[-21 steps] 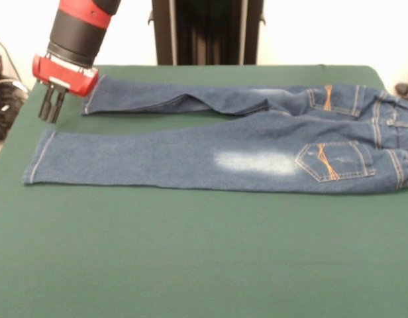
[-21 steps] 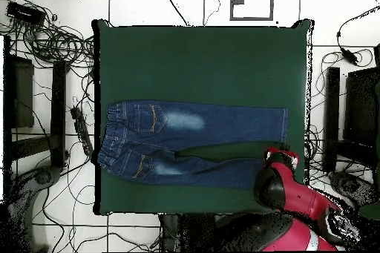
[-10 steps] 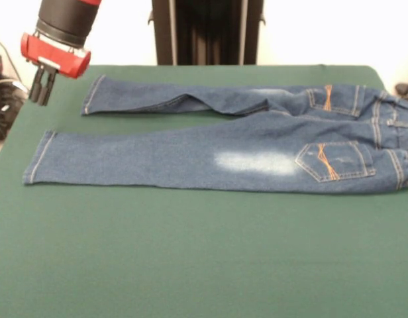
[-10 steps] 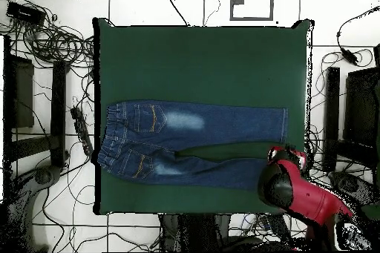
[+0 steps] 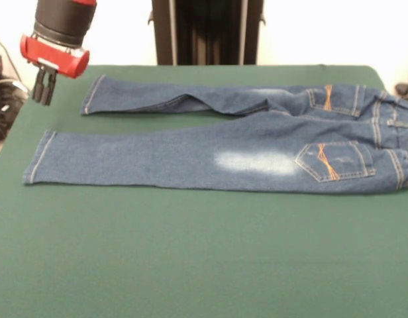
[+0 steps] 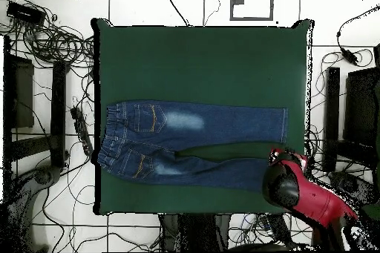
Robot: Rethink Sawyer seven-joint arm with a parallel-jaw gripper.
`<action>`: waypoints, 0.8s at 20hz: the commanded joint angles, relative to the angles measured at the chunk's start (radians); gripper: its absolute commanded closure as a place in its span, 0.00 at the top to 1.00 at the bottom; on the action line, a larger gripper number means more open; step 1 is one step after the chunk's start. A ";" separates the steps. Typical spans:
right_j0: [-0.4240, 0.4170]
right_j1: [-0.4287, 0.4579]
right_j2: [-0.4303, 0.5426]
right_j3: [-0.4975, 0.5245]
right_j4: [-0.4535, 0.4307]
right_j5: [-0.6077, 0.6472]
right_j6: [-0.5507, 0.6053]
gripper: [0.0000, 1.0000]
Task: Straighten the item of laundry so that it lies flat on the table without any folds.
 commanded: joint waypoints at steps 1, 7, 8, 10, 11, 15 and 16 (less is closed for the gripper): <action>-0.031 0.054 0.202 0.175 0.090 0.159 0.255 0.00; -0.089 0.044 0.251 0.232 0.130 0.201 0.247 1.00; -0.068 0.032 0.229 0.238 0.154 0.229 0.255 1.00; -0.063 0.010 0.220 0.263 0.175 0.247 0.261 1.00; -0.060 0.000 0.216 0.274 0.177 0.248 0.259 1.00; -0.083 -0.004 0.228 0.305 0.169 0.232 0.236 1.00; -0.094 0.013 0.236 0.306 0.162 0.214 0.232 1.00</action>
